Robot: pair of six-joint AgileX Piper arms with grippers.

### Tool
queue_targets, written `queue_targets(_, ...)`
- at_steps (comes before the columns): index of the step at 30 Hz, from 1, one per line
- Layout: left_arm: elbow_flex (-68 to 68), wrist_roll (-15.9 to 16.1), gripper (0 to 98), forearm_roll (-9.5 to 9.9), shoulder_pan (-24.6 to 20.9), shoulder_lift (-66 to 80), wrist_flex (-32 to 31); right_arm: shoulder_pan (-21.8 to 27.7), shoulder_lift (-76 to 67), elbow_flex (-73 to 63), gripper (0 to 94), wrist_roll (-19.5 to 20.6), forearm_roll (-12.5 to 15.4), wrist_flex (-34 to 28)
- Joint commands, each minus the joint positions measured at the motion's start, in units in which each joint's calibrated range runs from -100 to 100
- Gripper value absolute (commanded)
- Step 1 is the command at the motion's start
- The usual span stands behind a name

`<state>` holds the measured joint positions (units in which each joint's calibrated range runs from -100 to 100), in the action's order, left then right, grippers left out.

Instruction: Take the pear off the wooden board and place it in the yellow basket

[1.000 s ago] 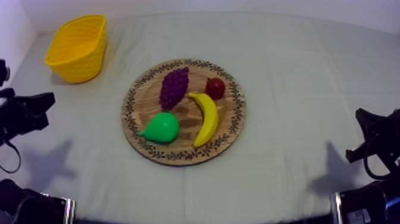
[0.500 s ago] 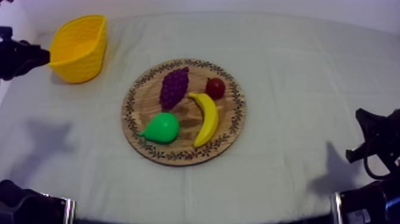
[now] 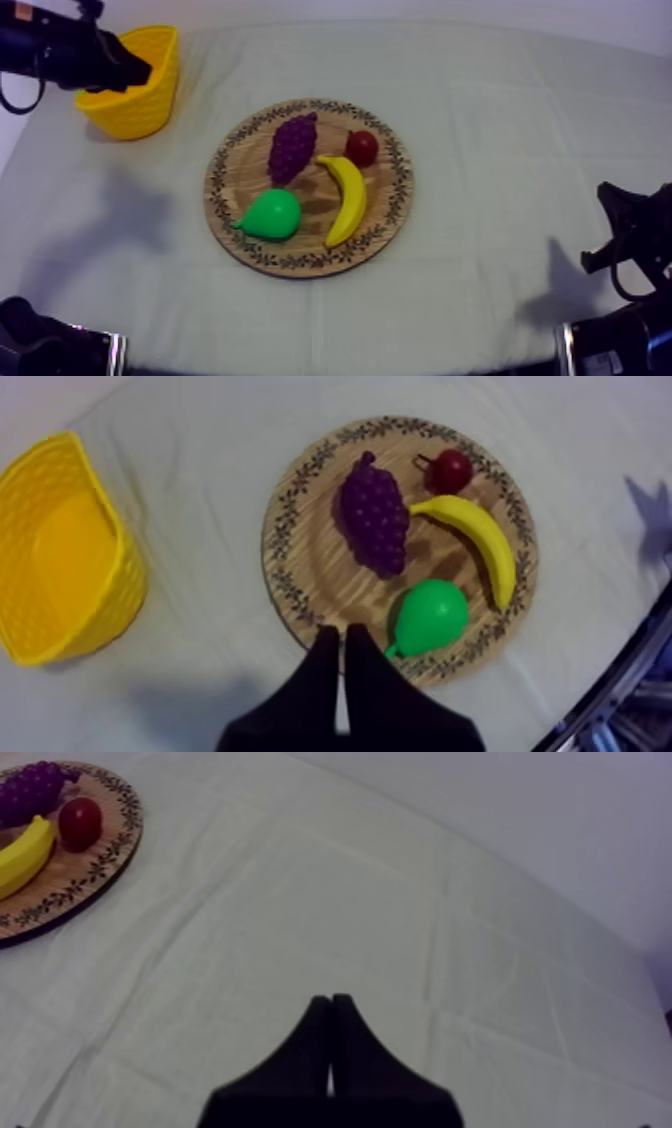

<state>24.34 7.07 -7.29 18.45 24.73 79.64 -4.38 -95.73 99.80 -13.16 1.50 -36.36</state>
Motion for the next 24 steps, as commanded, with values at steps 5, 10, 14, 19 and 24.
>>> queue_targets(5,-2.1,4.7,0.0,-0.84,6.5,-5.3,2.9,0.0,0.0,0.0,0.4,0.1,0.0,0.0)
queue_targets(10,-3.4,6.8,0.0,-3.28,9.1,-10.3,4.6,0.0,0.0,0.0,0.4,0.1,0.0,0.0)
queue_targets(14,-5.2,8.1,0.0,-4.39,10.4,-13.5,5.7,0.0,0.0,0.0,0.4,0.1,0.0,0.0)
queue_targets(19,-7.9,9.5,0.0,-4.74,11.1,-16.6,9.1,0.0,0.0,0.0,0.4,0.1,0.0,0.0)
queue_targets(24,-9.2,10.2,0.0,-4.42,11.5,-19.1,10.9,0.0,0.0,0.0,0.4,0.1,0.0,0.0)
